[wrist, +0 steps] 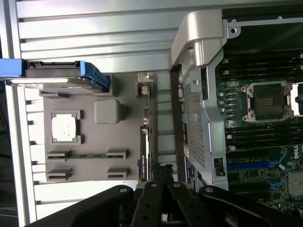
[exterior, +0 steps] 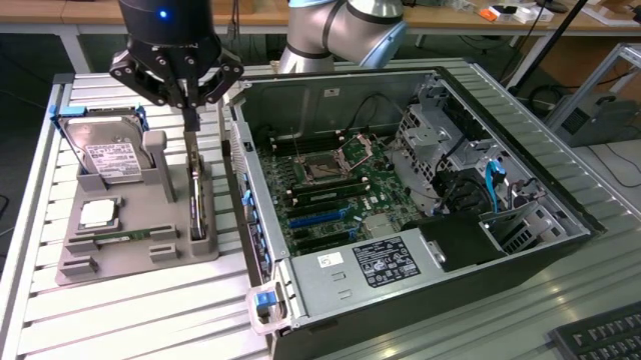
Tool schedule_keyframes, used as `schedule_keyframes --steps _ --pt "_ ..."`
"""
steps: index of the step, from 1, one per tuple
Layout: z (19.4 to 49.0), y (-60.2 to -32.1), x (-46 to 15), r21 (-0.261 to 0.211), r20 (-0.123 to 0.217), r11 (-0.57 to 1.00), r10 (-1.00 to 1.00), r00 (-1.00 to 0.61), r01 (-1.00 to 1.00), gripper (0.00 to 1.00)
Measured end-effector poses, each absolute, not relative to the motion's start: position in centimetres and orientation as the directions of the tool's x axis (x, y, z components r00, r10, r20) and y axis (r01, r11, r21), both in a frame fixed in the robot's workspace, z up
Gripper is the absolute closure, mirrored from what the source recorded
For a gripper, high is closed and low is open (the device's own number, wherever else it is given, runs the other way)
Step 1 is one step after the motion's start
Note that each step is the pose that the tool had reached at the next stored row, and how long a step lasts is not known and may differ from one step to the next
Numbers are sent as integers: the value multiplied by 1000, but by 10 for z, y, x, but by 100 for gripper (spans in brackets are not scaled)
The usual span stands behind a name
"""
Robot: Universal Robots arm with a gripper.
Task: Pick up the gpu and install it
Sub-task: 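Reach for the gpu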
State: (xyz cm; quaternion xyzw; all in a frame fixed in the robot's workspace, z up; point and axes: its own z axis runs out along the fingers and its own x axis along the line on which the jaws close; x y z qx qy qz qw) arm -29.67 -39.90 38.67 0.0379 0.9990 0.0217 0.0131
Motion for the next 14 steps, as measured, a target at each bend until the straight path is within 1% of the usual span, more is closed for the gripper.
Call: schedule_keyframes --steps 14 --pt "386 -399 -303 44 -24 996 76 -997 75 89"
